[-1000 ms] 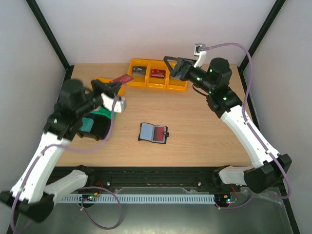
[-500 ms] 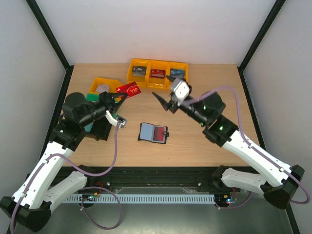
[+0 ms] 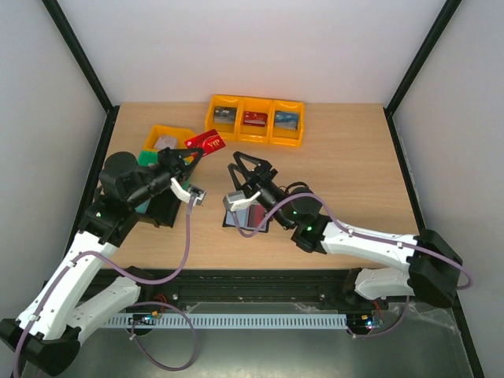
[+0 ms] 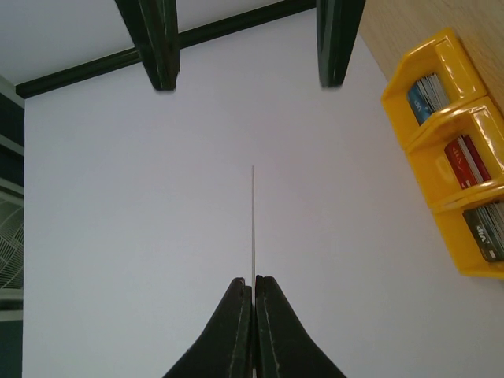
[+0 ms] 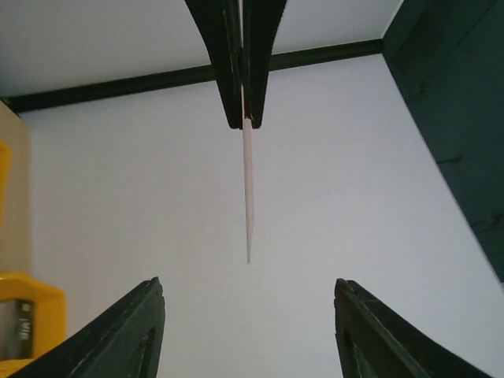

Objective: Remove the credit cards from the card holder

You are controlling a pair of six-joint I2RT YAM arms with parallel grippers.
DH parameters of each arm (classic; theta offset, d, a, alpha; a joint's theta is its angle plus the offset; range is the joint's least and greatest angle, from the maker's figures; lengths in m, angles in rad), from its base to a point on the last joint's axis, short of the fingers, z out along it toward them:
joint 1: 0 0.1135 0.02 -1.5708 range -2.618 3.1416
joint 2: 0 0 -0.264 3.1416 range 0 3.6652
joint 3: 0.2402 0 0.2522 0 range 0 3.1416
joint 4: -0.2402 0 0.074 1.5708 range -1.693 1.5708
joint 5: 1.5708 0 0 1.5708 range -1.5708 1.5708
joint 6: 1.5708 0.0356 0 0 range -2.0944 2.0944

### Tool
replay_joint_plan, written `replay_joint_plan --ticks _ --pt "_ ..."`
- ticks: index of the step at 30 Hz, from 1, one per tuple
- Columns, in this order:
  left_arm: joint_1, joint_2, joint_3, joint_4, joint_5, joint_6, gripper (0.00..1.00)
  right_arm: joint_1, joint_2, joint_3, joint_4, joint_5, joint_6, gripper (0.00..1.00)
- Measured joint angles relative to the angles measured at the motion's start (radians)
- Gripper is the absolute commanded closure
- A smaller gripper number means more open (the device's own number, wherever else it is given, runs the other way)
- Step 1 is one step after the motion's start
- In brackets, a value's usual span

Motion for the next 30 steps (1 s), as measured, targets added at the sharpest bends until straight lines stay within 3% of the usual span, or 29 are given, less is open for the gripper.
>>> replay_joint_plan --ticks 9,14,17,18,19,20,27,29,30 --pt "-0.028 -0.008 0.0 0.002 -0.023 -0.037 0.98 0.005 0.147 0.103 0.1 0.031 -0.143 0.52" --pt "-0.035 -0.009 -0.001 0.003 -0.026 -0.042 0.98 0.006 0.19 0.142 0.106 0.029 -0.175 0.63" --pt "-0.039 -0.01 -0.005 0.003 -0.026 -0.045 0.98 0.006 0.21 0.161 0.107 0.03 -0.183 0.73" --pt "-0.039 -0.011 -0.006 0.002 -0.028 -0.045 0.98 0.006 0.215 0.165 0.107 0.031 -0.183 0.8" --pt "-0.039 -0.013 -0.006 0.002 -0.029 -0.045 0.98 0.006 0.219 0.168 0.108 0.03 -0.184 0.94" --pt "-0.039 -0.015 -0.006 0.002 -0.031 -0.047 0.98 0.005 0.222 0.173 0.109 0.03 -0.182 0.98" --pt "-0.04 -0.023 -0.009 0.005 -0.04 -0.062 0.98 0.006 0.231 0.192 0.123 0.035 -0.168 0.99" --pt "-0.041 -0.026 -0.013 0.006 -0.043 -0.068 0.88 0.006 0.232 0.193 0.122 0.037 -0.153 0.99" --pt "-0.041 -0.028 -0.016 0.009 -0.043 -0.072 0.7 0.007 0.233 0.193 0.121 0.04 -0.145 0.99"
